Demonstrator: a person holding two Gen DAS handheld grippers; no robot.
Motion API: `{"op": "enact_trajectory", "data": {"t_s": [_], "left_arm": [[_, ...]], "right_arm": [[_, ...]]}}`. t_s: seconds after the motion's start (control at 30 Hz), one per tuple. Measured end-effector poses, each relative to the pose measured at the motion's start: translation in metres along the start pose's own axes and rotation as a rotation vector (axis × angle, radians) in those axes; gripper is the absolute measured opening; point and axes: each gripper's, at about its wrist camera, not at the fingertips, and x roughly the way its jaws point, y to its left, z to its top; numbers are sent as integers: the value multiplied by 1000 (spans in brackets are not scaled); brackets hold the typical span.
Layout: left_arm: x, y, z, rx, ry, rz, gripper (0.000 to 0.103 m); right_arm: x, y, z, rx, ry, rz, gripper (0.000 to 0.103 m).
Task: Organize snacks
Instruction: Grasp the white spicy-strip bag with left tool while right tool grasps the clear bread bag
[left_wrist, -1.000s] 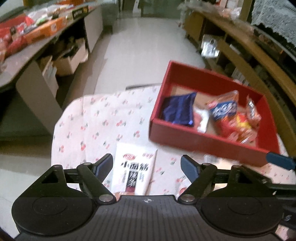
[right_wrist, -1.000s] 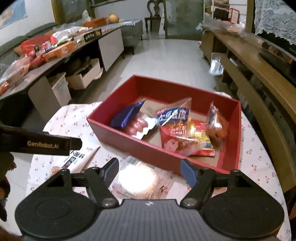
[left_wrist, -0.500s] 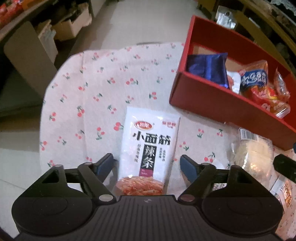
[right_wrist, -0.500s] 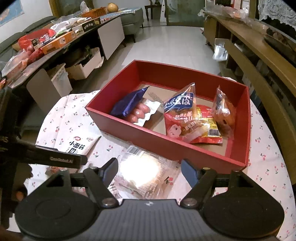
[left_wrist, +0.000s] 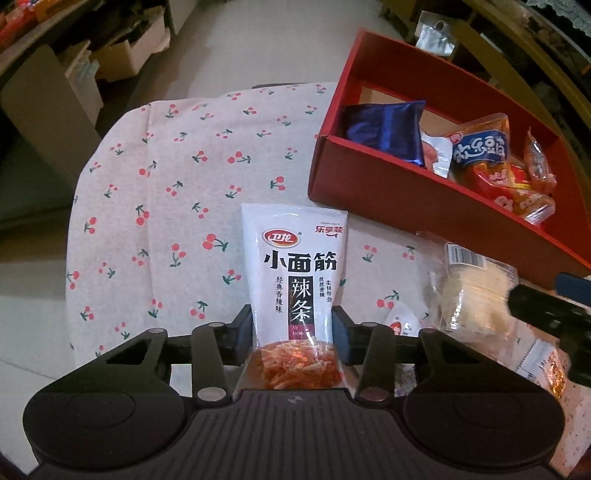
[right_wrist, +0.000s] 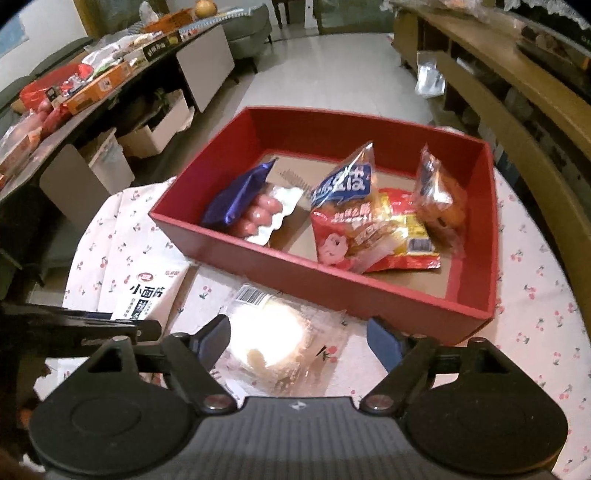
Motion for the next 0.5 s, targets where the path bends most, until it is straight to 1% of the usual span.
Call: {"op": "enact_trajectory", "data": {"t_s": [0.1, 0.2, 0.3, 0.47, 0.5], "left_arm": [[0, 0, -2, 0, 7, -4, 51], [4, -4, 1, 9, 9, 2, 53], [5, -6, 0, 16, 5, 9, 57], [13, -11, -2, 34, 6, 39, 71], [15, -12, -2, 37, 10, 42, 71]], "right_arm": [[10, -2, 3, 51, 31, 19, 89], [20, 2, 3, 75, 59, 20, 90], [30, 10, 2, 68, 78, 7, 90], [38, 17, 4, 80, 83, -1, 90], [40, 17, 4, 73, 83, -6, 90]]}}
